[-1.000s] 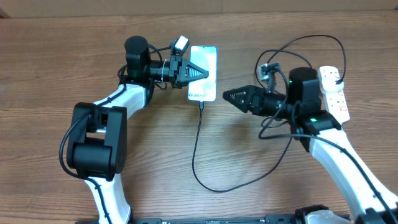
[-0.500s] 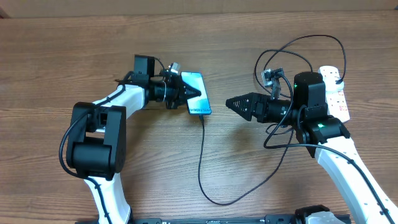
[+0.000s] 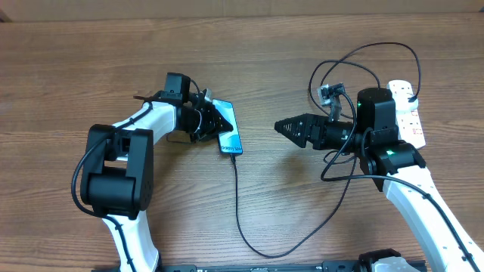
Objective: Plug charger to phone and switch on socket
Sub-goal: 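Lower the phone onto the table and release it with the left gripper, then move the right gripper to the power strip switch and press it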
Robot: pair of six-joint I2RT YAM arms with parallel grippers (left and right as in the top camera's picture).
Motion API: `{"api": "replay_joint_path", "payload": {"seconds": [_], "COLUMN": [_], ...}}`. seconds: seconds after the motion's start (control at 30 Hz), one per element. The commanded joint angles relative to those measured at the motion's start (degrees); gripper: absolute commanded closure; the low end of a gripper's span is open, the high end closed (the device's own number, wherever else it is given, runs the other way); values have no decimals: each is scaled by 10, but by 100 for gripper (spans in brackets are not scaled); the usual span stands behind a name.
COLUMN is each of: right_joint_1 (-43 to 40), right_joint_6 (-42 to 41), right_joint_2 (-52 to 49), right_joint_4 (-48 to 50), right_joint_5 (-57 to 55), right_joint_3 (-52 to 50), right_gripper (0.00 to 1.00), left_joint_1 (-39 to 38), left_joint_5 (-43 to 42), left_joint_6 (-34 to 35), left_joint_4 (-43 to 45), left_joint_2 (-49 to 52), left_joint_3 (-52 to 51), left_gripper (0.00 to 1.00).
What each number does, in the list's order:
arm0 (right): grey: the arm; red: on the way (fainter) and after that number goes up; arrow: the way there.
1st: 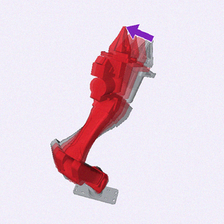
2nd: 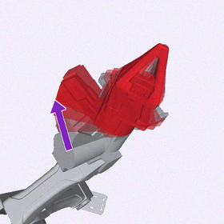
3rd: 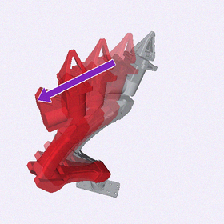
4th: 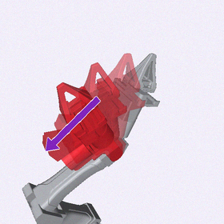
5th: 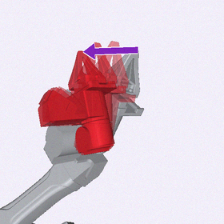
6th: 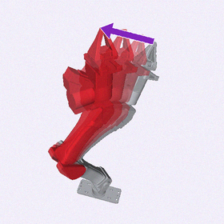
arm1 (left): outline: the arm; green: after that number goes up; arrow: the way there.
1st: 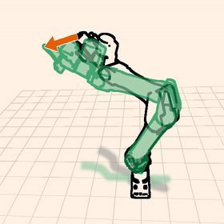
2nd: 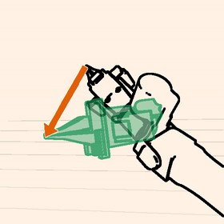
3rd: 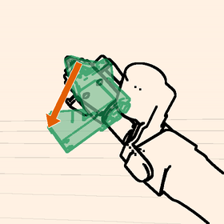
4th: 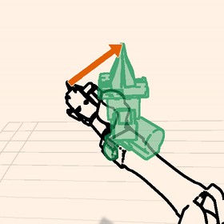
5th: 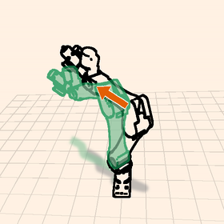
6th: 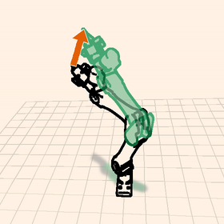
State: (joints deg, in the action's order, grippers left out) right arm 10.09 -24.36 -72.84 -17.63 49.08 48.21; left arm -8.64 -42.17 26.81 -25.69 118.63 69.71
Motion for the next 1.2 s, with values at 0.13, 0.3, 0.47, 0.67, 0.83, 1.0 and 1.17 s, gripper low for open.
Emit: {"api": "replay_joint_path", "payload": {"seconds": [0.13,0.3,0.47,0.67,0.83,1.0,1.17], "right_joint_1": [-4,-5,-28,-115,-199,-271,-325], "right_joint_6": [15,22,21,40,69,80,79], "right_joint_2": [11,12,12,12,12,10,0], "right_joint_4": [-14,-27,-28,-80,-117,-123,-120], "right_joint_5": [1,0,-1,-1,-27,-58,-133], "right_joint_3": [10,10,10,35,74,99,111], "right_gripper": [19,19,18,19,19,22,42], "left_joint_1": [-4,-2,17,33,30,11,-14], "left_joint_5": [151,221,241,242,243,226,226], "left_joint_6": [-11,9,54,33,14,-14,-16], "left_joint_4": [-72,-128,-174,-266,-356,-421,-459], "left_joint_2": [-2,-2,-2,-3,-4,-4,-5], "left_joint_3": [-1,-1,2,65,171,285,375], "left_gripper": [27,0,0,0,0,0,0]}}
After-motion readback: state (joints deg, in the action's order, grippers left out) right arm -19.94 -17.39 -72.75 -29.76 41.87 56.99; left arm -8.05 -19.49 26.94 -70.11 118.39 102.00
